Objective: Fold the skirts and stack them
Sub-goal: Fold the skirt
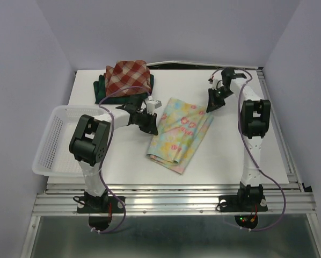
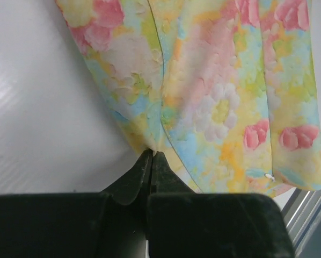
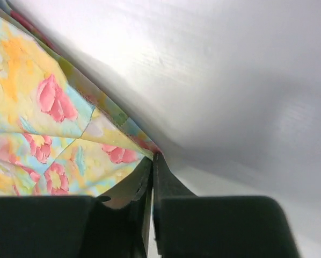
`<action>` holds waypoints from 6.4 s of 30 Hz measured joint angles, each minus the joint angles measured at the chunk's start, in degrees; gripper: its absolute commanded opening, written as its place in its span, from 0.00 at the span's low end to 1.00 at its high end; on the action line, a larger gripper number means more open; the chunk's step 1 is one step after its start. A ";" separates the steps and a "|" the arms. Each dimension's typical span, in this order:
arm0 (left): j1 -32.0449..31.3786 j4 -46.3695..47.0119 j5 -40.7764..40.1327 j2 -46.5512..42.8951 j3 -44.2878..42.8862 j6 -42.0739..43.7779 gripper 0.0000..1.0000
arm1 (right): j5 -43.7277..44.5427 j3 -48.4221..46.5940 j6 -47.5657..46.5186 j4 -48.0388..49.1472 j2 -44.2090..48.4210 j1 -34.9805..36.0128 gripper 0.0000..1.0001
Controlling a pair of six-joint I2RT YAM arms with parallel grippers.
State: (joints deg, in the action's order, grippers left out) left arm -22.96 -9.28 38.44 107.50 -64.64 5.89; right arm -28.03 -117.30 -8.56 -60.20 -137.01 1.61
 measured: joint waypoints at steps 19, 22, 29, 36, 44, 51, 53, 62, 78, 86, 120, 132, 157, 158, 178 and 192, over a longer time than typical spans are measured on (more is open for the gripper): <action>-13.46 -2.01 -17.81 -17.92 -8.07 1.11 0.48 | -7.52 19.34 10.10 5.40 27.45 -0.09 0.97; -20.20 -3.06 -19.69 -15.80 -7.96 0.42 0.48 | -10.12 30.40 13.42 8.87 32.94 -0.22 0.92; -27.30 -4.35 -25.35 -8.02 -7.72 -1.99 0.48 | -14.47 51.63 22.82 20.24 30.05 -0.50 0.65; -27.52 -4.85 -30.14 -1.84 -11.87 -3.48 0.48 | -17.90 56.46 30.03 32.87 29.64 -0.50 0.58; -27.69 -4.68 -29.44 2.40 -16.65 -3.69 0.55 | -19.54 60.11 33.46 41.11 28.41 -0.52 0.46; -28.22 -4.96 -29.00 6.23 -19.04 -4.17 0.60 | -20.48 61.13 34.34 43.39 27.54 -0.52 0.36; -28.41 -5.16 -29.22 7.23 -19.82 -4.26 0.53 | -20.70 61.13 34.36 43.85 27.12 -0.52 0.33; -28.70 -5.20 -30.18 9.07 -20.90 -4.33 0.12 | -22.53 61.20 34.73 45.59 25.31 -0.52 0.24; -30.60 -5.40 -27.61 7.08 -20.87 -4.11 0.00 | -23.47 61.75 35.39 47.71 24.13 -0.57 0.08; -30.93 -5.79 -25.31 6.27 -20.20 -3.54 0.10 | -23.54 61.88 35.34 47.89 24.13 -0.57 0.20; -21.70 -2.34 -20.17 -14.21 -10.34 0.42 0.84 | -21.46 58.55 24.90 28.70 30.29 -4.59 0.73; -19.43 -1.66 -23.61 -37.07 14.84 21.24 0.84 | -20.24 43.23 27.06 29.66 16.81 0.63 0.39; -40.46 20.48 -46.36 -25.14 31.36 44.04 0.73 | -11.28 25.57 12.76 18.71 24.13 8.17 0.50; -40.46 20.72 -46.71 -24.57 31.17 44.28 0.72 | -12.74 25.92 13.11 19.17 24.04 9.55 0.49; -40.68 30.64 -47.98 -16.63 29.44 46.56 0.43 | -25.55 35.50 13.84 19.17 10.97 15.43 0.42; -39.30 18.86 -42.73 -17.51 23.63 42.53 0.00 | -26.14 35.63 11.15 18.34 11.39 15.41 0.50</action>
State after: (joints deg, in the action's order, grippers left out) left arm -62.26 9.58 -4.29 90.00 -41.01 48.42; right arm -54.17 -81.67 2.59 -41.87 -125.62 17.02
